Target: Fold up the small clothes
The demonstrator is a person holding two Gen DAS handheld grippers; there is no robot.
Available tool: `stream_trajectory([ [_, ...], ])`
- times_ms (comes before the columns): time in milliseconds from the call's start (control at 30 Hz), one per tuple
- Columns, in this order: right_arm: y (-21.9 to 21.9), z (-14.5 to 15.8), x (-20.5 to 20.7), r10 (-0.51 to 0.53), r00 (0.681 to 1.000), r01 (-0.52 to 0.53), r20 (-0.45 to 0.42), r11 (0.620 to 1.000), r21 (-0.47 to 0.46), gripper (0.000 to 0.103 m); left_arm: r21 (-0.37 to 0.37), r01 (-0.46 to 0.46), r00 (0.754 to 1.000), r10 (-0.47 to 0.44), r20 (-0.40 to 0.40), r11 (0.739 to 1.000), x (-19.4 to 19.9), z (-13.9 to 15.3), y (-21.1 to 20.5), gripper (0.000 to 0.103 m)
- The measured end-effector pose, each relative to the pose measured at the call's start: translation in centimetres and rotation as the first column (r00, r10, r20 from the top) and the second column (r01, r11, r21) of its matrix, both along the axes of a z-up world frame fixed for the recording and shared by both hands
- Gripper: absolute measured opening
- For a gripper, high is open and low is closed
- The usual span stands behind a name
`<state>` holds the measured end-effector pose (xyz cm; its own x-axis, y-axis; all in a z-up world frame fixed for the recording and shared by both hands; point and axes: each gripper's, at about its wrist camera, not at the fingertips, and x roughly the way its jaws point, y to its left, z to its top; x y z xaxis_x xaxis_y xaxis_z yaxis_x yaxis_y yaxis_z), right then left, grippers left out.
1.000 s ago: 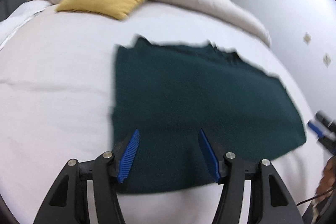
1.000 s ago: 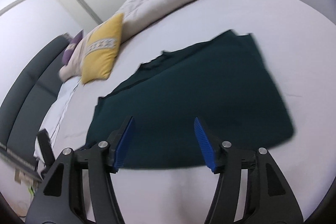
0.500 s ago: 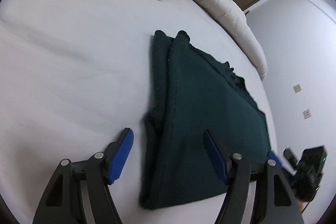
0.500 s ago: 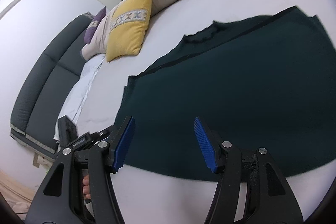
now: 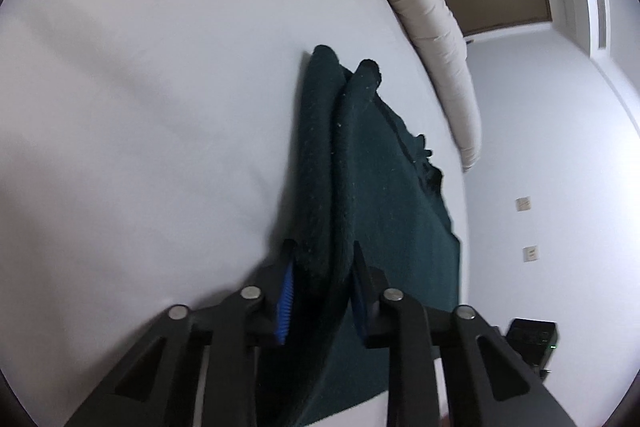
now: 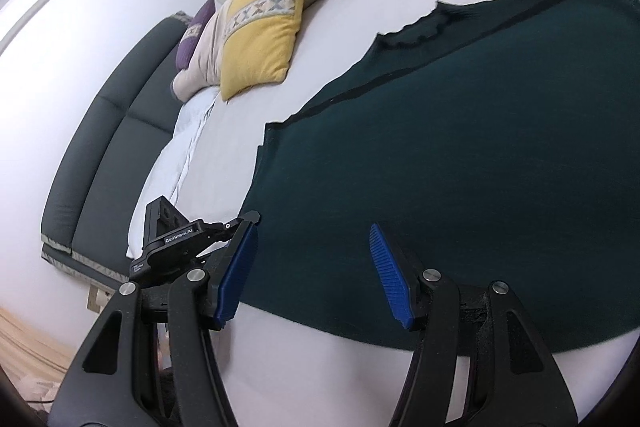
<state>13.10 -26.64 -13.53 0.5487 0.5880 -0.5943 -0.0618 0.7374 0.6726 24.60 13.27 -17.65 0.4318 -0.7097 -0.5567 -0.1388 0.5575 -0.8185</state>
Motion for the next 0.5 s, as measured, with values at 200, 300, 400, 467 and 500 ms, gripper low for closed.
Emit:
stream_trajectory([
  [200,2.4,-0.7,2.6,0.040,0.999,-0.040,-0.027,0.999,-0.008,0.056,0.006,-0.013,0.999,0.013,0.029,1.000,-0.3,0.7,-0.1,0.021],
  [300,3.8,-1.1,4.3,0.063,0.997,-0.063,-0.039,0.998,0.002,0.056,0.045,-0.010,0.998,0.007,0.054,0.999,-0.3,1.1,-0.5,0.021],
  [400,5.4,-2.6,6.4,0.090,0.991,-0.092,-0.100,0.996,-0.012,0.056,0.068,-0.007,0.998,0.003,0.062,0.998,-0.3,1.2,-0.3,0.020],
  [467,6.0,-4.4,7.7,0.100,0.986,-0.106,-0.136,0.993,-0.042,0.055,0.078,-0.005,0.998,0.000,0.064,0.997,-0.3,1.3,-0.5,0.019],
  [500,6.0,-4.7,7.9,0.103,0.988,-0.107,-0.116,0.994,-0.034,0.055,0.094,-0.003,0.998,-0.004,0.068,0.996,-0.4,1.5,-0.6,0.019],
])
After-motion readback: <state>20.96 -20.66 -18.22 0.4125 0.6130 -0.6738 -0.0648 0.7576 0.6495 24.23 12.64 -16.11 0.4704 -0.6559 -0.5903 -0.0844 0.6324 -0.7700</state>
